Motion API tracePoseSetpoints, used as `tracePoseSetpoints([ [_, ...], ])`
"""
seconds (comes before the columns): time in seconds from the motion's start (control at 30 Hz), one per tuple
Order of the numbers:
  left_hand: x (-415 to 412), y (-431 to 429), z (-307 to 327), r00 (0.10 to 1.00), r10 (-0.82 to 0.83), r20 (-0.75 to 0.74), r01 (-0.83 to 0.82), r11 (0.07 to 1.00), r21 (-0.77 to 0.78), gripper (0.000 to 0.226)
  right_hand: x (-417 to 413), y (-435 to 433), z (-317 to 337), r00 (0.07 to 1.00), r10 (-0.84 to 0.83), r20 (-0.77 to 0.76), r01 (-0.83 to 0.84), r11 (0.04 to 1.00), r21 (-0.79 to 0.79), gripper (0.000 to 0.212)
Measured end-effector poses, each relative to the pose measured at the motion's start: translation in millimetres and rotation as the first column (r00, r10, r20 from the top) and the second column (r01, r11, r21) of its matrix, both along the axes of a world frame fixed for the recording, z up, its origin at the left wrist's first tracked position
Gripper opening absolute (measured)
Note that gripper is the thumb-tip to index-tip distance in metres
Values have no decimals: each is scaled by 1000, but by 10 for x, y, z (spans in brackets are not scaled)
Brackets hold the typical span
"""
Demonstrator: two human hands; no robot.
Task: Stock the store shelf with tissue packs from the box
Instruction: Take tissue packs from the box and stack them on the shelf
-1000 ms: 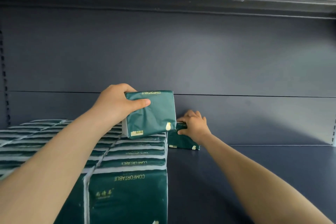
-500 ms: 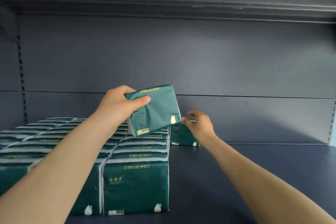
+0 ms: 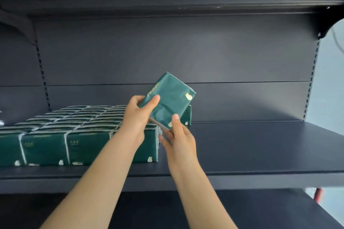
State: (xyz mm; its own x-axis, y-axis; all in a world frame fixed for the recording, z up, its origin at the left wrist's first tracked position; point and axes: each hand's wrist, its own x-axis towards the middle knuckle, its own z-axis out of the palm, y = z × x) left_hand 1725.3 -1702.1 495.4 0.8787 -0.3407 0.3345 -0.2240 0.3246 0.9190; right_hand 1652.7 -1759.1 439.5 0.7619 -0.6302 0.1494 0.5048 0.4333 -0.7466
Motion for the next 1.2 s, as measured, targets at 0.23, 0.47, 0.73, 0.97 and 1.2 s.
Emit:
tracePoseSetpoints([
  [0.23,-332,-89,-236,991,-51,-127,38,994,-103,25,-118,82,83,981,-193,36,186,973,139,16],
  [0.47,-354,-31,-361,998,-38,41,30,986,161,32,-247,-144,79,964,-248,97,226,955,190,43],
  [0.73,-60,182,-446,726,46,686,-454,782,427,24,-243,-698,186,947,-316,-54,299,932,-205,52],
  [0.97,405,307,-619,315,-277,908,-842,361,402,74,69,-1379,225,894,-385,-231,222,827,-517,37],
  [1.2,710,224,-790,115,-291,950,-870,432,237,85,619,-1789,11,805,-531,-263,221,681,-699,37],
])
